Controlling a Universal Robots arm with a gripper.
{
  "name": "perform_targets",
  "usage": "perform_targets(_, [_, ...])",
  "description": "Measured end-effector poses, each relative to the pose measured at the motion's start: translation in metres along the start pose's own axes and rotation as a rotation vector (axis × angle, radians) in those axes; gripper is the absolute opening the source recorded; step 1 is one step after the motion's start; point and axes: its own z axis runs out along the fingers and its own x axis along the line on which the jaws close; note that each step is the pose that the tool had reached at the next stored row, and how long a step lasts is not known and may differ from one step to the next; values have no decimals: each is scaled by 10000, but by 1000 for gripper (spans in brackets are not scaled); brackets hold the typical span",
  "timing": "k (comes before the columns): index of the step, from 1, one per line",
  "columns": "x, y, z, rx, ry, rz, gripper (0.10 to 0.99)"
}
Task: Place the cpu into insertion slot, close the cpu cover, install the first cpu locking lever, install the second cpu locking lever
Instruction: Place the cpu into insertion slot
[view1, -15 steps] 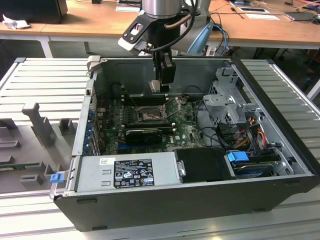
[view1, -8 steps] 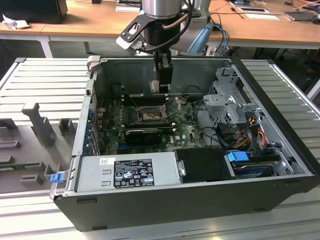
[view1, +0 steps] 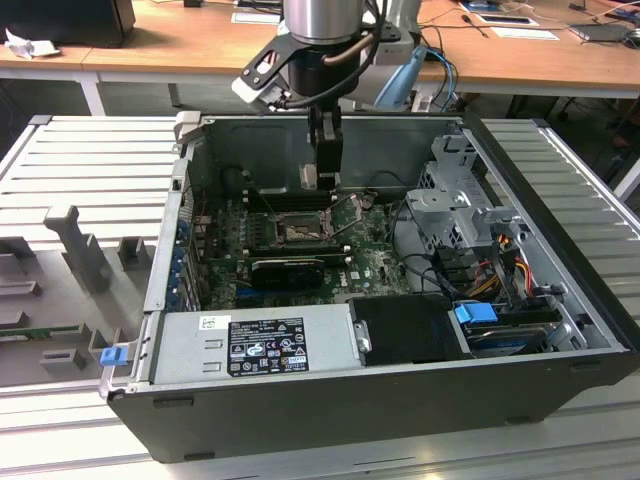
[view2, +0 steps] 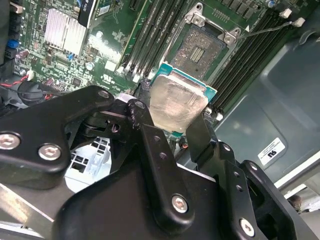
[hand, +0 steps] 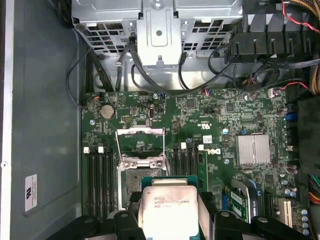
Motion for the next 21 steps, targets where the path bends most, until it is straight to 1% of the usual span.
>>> perform_targets(18, [-1, -8, 92, 0, -3, 40, 529])
perform_targets(21, [-1, -11, 124, -1, -4, 66, 529])
